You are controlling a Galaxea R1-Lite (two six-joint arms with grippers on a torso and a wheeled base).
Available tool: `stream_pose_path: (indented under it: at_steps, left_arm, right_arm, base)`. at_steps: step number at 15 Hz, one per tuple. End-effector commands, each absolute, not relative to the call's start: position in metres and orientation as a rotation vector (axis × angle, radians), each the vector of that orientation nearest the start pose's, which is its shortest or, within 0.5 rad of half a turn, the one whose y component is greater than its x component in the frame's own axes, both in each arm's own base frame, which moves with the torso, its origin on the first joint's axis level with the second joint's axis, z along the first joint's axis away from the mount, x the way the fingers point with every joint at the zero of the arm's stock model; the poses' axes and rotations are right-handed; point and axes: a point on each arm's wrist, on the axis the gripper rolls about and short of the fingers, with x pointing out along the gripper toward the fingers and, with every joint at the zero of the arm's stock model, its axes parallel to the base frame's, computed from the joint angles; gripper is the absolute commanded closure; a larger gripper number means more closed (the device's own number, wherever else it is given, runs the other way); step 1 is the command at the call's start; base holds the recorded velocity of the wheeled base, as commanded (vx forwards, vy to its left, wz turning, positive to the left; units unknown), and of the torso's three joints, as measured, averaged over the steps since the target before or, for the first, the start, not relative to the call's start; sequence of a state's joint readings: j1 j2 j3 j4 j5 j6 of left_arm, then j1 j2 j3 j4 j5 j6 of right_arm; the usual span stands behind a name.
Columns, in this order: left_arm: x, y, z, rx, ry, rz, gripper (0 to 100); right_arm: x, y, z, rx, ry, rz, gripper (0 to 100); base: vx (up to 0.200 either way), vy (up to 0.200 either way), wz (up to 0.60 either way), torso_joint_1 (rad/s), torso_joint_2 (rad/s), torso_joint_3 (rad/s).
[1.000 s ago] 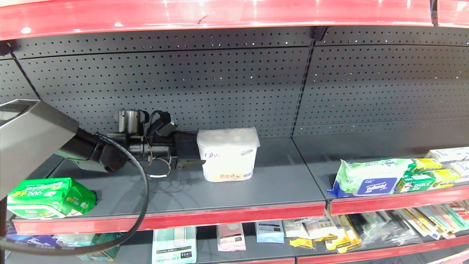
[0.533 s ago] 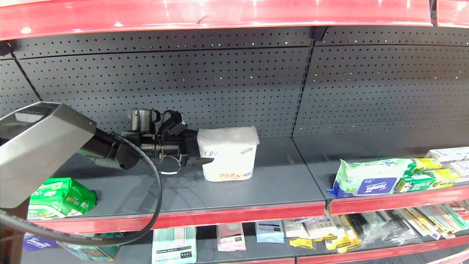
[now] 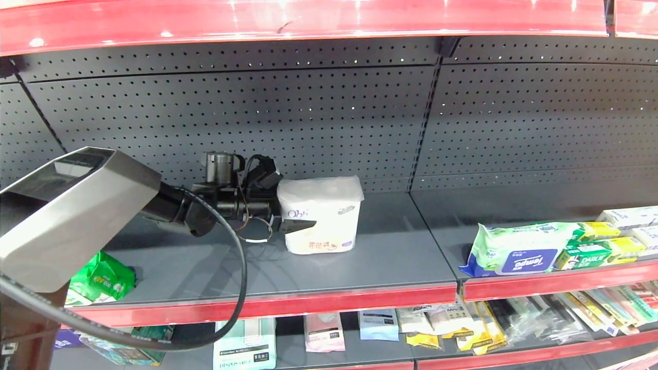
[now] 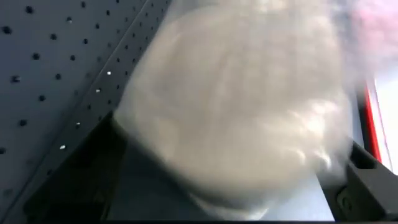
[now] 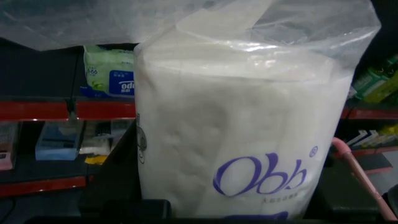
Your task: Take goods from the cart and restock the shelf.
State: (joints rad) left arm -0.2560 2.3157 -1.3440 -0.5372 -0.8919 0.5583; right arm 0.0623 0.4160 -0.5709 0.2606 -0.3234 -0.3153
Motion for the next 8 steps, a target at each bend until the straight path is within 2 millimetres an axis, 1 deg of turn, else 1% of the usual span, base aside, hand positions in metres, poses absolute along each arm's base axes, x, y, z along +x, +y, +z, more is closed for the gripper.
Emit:
stream_pose_path:
  at_steps: [1, 5, 8]
  left_arm:
    - [0.43, -0.142, 0.075, 0.338, 0.113, -1.235, 0]
    - [0.428, -0.154, 0.074, 0.329, 0.115, -1.259, 0]
    - [0.432, -0.155, 0.071, 0.335, 0.115, -1.249, 0]
  right_arm:
    - [-0.012, -0.008, 0.212, -0.335, 0.148, -0.242, 100]
    - [-0.011, -0.008, 0.212, -0.335, 0.151, -0.241, 100]
    - [-0.011, -0.008, 0.212, -0.335, 0.15, -0.24, 100]
  base:
    - [0.0, 0.0, 0.0, 0.0, 0.0, 0.0]
    - [0.0, 0.0, 0.0, 0.0, 0.0, 0.0]
    - [0.0, 0.0, 0.0, 0.0, 0.0, 0.0]
